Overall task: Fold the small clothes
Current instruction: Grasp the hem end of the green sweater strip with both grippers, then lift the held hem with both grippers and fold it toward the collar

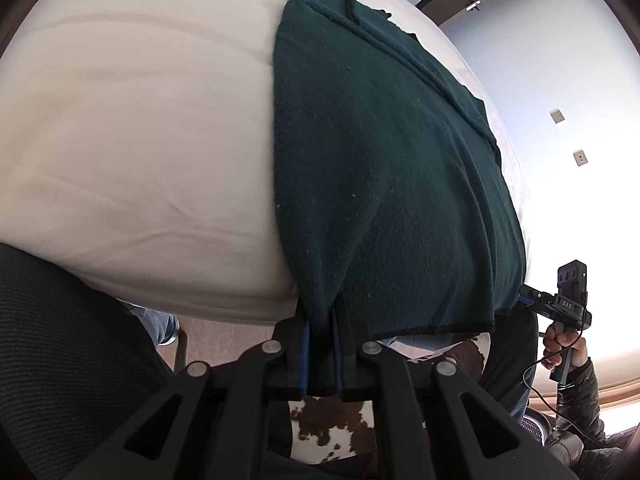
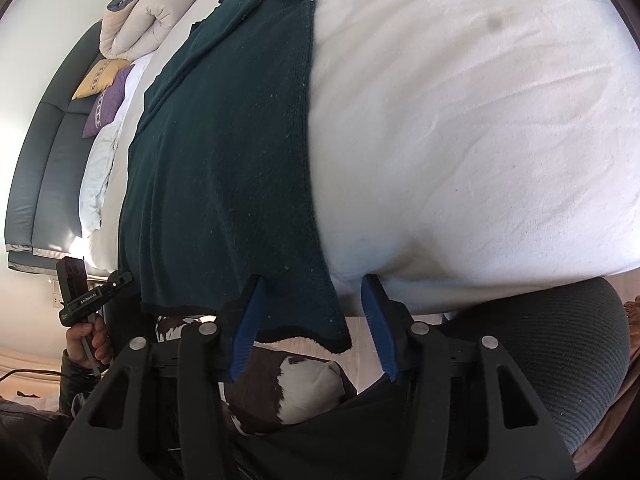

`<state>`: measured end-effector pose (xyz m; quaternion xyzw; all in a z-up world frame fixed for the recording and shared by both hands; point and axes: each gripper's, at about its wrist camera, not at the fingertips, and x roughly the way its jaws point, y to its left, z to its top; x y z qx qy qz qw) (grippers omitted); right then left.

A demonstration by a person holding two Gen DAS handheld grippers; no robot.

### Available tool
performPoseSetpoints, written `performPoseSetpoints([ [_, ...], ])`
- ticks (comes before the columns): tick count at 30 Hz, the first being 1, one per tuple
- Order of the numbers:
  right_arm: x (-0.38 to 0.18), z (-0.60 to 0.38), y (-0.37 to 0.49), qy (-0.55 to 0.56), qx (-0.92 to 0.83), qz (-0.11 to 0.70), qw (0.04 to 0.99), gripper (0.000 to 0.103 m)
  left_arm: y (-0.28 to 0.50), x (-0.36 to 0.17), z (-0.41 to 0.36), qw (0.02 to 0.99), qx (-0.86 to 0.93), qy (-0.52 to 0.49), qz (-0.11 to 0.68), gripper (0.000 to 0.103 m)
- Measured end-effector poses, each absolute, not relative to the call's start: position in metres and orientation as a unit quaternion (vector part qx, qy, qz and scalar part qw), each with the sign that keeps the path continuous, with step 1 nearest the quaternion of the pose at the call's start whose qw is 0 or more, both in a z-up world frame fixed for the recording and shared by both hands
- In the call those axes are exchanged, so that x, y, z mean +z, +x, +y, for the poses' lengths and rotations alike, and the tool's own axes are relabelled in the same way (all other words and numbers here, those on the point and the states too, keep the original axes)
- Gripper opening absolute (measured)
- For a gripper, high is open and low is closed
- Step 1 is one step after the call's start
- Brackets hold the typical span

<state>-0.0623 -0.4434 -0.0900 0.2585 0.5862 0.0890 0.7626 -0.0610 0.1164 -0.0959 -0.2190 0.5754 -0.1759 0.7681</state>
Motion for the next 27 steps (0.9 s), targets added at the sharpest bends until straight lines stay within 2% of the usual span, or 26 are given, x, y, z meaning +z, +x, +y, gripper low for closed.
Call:
performPoseSetpoints([
  [2,-0.091,-0.445,-0.063,0.257,0.089,0.588,0.762,0.043,-0.061,-0.096,0.117,0.768,-0.177,-0.22,0.575,0.009],
  [3,-0.092,-0.446,-0.064,0.26,0.088,0.587,0.761,0.035,-0.062,-0.096,0.118,0.768,-0.178,-0.22,0.575,0.009],
  [5,-0.094,-0.452,-0.067,0.271,0.09,0.585,0.759,0.028,-0.063,-0.096,0.119,0.768,-0.179,-0.22,0.575,0.009],
  [6,-0.095,-0.454,-0.069,0.273,0.09,0.585,0.759,0.02,-0.063,-0.096,0.119,0.768,-0.18,-0.22,0.575,0.009],
  [10,-0.095,-0.449,-0.072,0.272,0.092,0.583,0.76,0.01,-0.064,-0.092,0.118,0.77,-0.181,-0.217,0.573,0.009],
  [17,-0.068,-0.443,-0.08,0.296,0.124,0.533,0.783,0.008,-0.066,-0.082,0.125,0.77,-0.195,-0.238,0.559,0.008],
  [27,-0.02,-0.433,-0.059,0.341,0.181,0.442,0.81,0.008,-0.056,-0.049,0.163,0.755,-0.237,-0.369,0.488,0.008],
])
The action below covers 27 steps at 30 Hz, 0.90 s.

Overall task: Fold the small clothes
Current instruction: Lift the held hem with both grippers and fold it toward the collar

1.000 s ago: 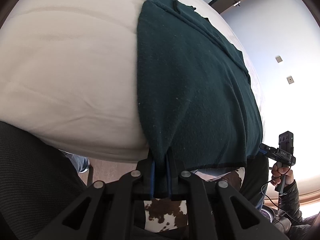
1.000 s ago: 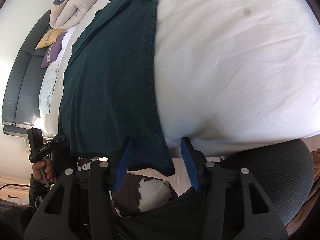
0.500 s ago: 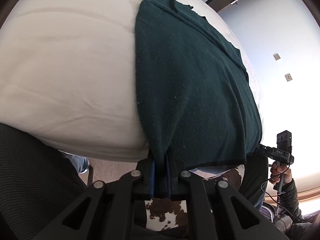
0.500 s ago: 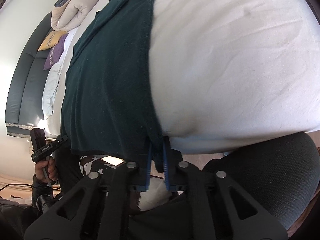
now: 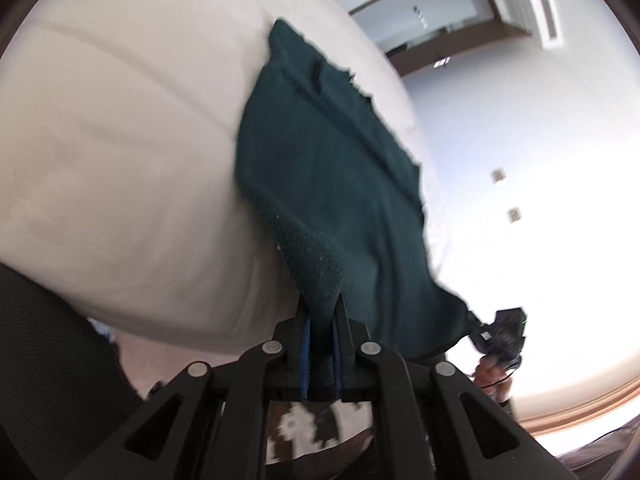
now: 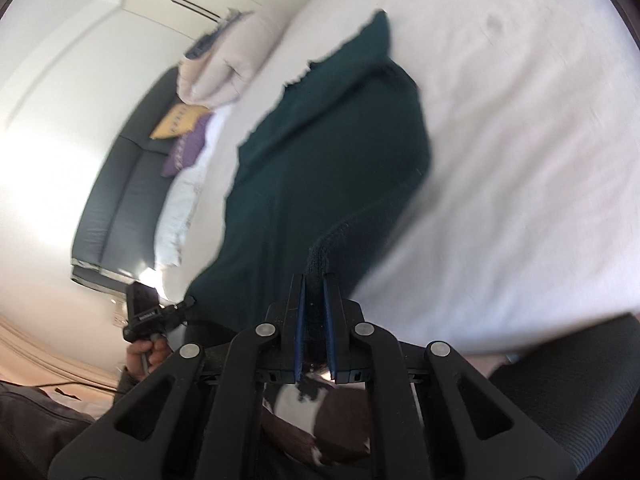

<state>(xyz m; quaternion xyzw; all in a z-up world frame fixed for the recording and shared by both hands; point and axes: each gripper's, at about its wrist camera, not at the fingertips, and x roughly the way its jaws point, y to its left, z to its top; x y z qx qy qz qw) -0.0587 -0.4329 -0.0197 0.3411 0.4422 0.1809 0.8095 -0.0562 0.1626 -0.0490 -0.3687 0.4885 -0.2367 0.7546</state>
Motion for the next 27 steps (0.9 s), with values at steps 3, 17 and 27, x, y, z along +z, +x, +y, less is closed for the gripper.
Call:
performPoseSetpoints([
  [3,-0.012,-0.434,-0.049,0.357,0.181,0.42,0.814,0.008,-0.049,-0.04,0.168,0.751,-0.245,-0.402,0.462,0.008],
  [17,0.024,-0.444,0.045,0.376,0.179,0.373,0.829,0.008,0.029,0.001,0.164,0.758,-0.272,-0.426,0.413,0.008],
  [27,0.022,-0.469,0.139,0.402,0.137,0.355,0.833,0.008,0.125,-0.007,0.169,0.741,-0.252,-0.474,0.402,0.008],
])
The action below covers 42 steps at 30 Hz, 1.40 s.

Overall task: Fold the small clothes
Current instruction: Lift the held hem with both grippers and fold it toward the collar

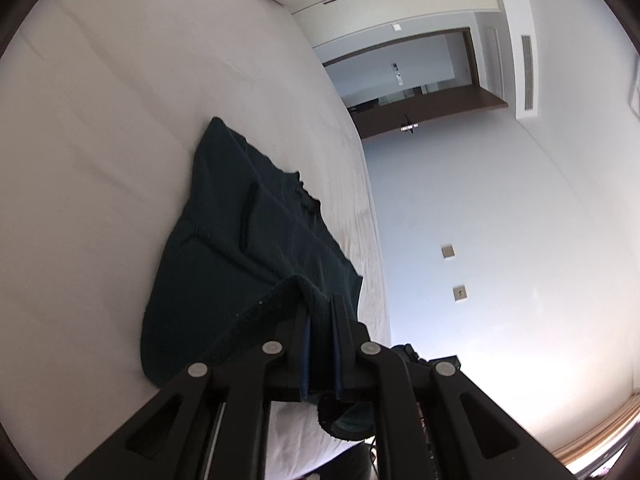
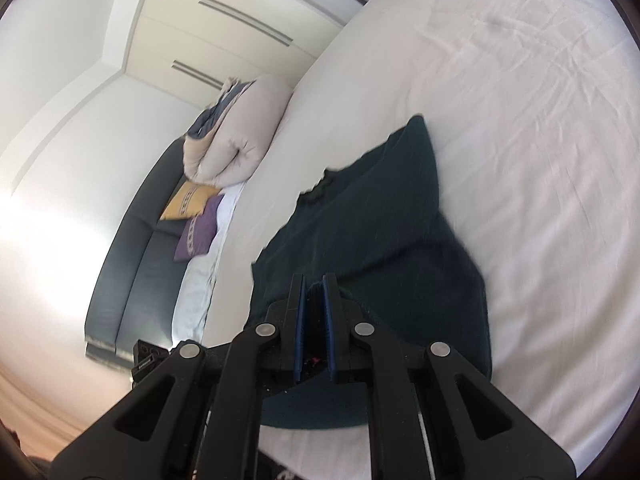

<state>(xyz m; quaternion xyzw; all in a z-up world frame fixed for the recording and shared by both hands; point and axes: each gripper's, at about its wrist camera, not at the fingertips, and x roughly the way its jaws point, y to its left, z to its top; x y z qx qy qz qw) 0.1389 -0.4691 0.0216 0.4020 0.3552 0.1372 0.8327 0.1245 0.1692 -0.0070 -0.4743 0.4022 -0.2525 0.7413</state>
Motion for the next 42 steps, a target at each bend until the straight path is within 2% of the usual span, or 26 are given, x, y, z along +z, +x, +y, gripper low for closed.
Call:
performPoseSetpoints([
  [5,0.015,-0.486,0.19,0.408,0.116,0.346,0.837,0.008,0.174,-0.007,0.167,0.737,-0.245,-0.486,0.401,0.008],
  [9,0.01,-0.501,0.232,0.409,0.096,0.34,0.841,0.008,0.211,-0.009,0.17,0.733,-0.236,-0.504,0.391,0.001],
  [13,0.004,-0.506,0.263,0.392,0.08,0.35,0.847,0.008,0.24,-0.014,0.172,0.742,-0.209,-0.499,0.397,0.001],
  [17,0.009,-0.461,0.269,0.233,0.088,0.415,0.875,0.009,0.236,-0.016,0.16,0.772,-0.202,-0.432,0.42,0.002],
  [18,0.007,-0.449,0.267,0.187,0.087,0.432,0.878,0.009,0.233,-0.016,0.153,0.784,-0.202,-0.401,0.428,0.007],
  [19,0.003,-0.44,0.266,0.151,0.084,0.447,0.877,0.009,0.23,-0.017,0.146,0.796,-0.199,-0.371,0.436,0.031],
  [20,0.0,-0.433,0.261,0.128,0.083,0.459,0.875,0.009,0.225,-0.018,0.138,0.805,-0.199,-0.343,0.442,0.063],
  [22,-0.006,-0.427,0.259,0.109,0.099,0.469,0.871,0.009,0.218,-0.022,0.13,0.818,-0.196,-0.313,0.442,0.082],
  [25,-0.007,-0.433,0.254,0.142,0.114,0.45,0.874,0.021,0.215,-0.028,0.122,0.835,-0.188,-0.26,0.448,0.083],
  [26,-0.007,-0.436,0.253,0.159,0.117,0.442,0.875,0.038,0.213,-0.029,0.12,0.84,-0.184,-0.244,0.449,0.083],
  [27,-0.006,-0.44,0.251,0.176,0.118,0.431,0.877,0.068,0.212,-0.03,0.116,0.845,-0.181,-0.223,0.451,0.083],
  [28,-0.005,-0.444,0.25,0.194,0.12,0.414,0.881,0.079,0.212,-0.031,0.112,0.851,-0.177,-0.196,0.454,0.083],
  [29,-0.002,-0.444,0.241,0.213,0.129,0.393,0.885,0.085,0.21,-0.033,0.109,0.855,-0.176,-0.176,0.456,0.083],
  [36,-0.005,-0.427,0.241,0.179,0.144,0.423,0.877,0.085,0.217,-0.045,0.094,0.855,-0.193,-0.107,0.469,0.081],
  [38,-0.004,-0.427,0.24,0.172,0.141,0.419,0.88,0.085,0.225,-0.047,0.091,0.853,-0.193,-0.109,0.473,0.068],
  [42,-0.004,-0.429,0.239,0.152,0.127,0.419,0.886,0.085,0.234,-0.049,0.075,0.848,-0.204,-0.067,0.484,0.063],
])
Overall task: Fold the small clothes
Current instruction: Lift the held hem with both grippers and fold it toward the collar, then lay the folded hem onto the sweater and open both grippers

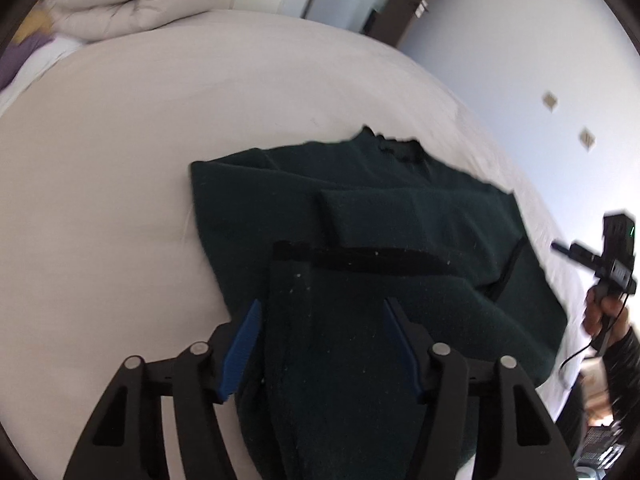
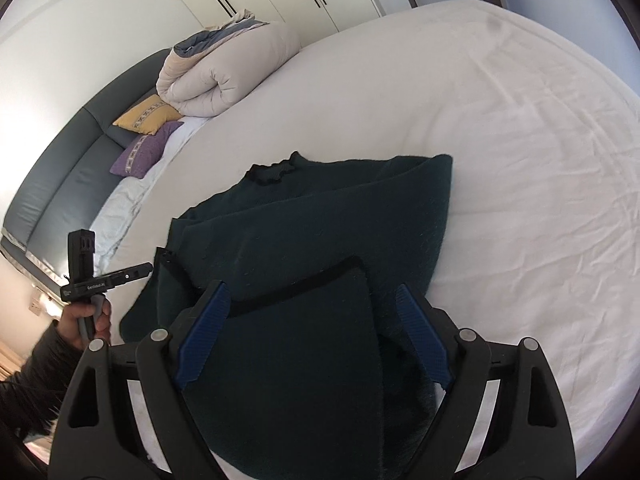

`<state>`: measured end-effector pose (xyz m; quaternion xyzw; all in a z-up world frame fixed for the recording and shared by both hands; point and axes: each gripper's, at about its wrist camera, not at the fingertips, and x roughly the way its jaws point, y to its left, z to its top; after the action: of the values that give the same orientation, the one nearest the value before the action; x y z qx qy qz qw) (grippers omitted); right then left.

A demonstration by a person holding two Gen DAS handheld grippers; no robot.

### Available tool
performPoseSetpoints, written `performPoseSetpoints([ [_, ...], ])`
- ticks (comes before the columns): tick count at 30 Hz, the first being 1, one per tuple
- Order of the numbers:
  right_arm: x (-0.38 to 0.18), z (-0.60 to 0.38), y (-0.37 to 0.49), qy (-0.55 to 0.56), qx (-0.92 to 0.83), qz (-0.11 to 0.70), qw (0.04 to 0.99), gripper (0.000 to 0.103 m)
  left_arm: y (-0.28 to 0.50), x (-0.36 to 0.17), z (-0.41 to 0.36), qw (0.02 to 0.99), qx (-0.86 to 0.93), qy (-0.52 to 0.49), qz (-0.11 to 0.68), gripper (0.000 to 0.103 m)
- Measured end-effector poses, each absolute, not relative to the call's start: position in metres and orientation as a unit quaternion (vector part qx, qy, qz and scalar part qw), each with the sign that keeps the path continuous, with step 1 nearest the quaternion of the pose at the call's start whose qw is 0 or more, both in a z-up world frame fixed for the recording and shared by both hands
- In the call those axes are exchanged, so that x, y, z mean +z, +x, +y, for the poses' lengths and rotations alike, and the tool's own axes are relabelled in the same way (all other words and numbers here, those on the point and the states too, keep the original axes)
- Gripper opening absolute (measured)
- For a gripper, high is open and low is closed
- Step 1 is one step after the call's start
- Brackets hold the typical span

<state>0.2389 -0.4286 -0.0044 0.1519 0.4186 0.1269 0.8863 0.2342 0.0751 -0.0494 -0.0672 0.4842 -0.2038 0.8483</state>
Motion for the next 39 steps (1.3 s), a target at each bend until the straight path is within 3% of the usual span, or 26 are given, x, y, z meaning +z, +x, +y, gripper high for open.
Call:
performPoseSetpoints([
  [3,-0.01,-0.428,0.242,0.132,0.119,0.434,0.883,0.085,0.244,-0.061,0.071,0.839,-0.198,-0.058,0.503,0.06],
  [5,-0.014,-0.426,0.244,0.12,0.121,0.442,0.881,0.085,0.246,-0.066,0.073,0.837,-0.191,-0.065,0.508,0.042],
  [6,-0.015,-0.425,0.245,0.113,0.122,0.445,0.88,0.085,0.247,-0.067,0.075,0.837,-0.187,-0.068,0.509,0.037],
  [8,-0.019,-0.421,0.248,0.096,0.121,0.454,0.877,0.085,0.249,-0.068,0.074,0.837,-0.185,-0.068,0.51,0.014],
  [10,-0.023,-0.418,0.252,0.09,0.122,0.463,0.874,0.085,0.247,-0.068,0.072,0.838,-0.187,-0.063,0.509,0.009],
  [16,-0.038,-0.398,0.264,0.055,0.132,0.494,0.857,0.062,0.239,-0.062,0.065,0.85,-0.181,-0.038,0.493,0.007],
  [17,-0.041,-0.396,0.266,0.051,0.13,0.501,0.854,0.056,0.238,-0.061,0.066,0.852,-0.18,-0.04,0.49,0.007],
  [18,-0.043,-0.396,0.268,0.051,0.129,0.504,0.852,0.039,0.237,-0.06,0.066,0.853,-0.179,-0.041,0.488,0.007],
  [21,-0.043,-0.399,0.269,0.048,0.112,0.501,0.857,0.012,0.23,-0.053,0.068,0.861,-0.175,-0.041,0.476,0.006],
  [22,-0.04,-0.399,0.269,0.048,0.111,0.496,0.86,0.009,0.228,-0.051,0.068,0.863,-0.174,-0.04,0.472,0.006],
  [36,0.056,-0.399,0.236,0.016,0.089,0.329,0.94,0.006,0.193,0.016,0.109,0.909,-0.151,-0.113,0.372,0.006],
  [39,0.066,-0.406,0.243,0.029,0.09,0.329,0.94,0.006,0.197,0.025,0.112,0.912,-0.152,-0.112,0.364,0.006],
])
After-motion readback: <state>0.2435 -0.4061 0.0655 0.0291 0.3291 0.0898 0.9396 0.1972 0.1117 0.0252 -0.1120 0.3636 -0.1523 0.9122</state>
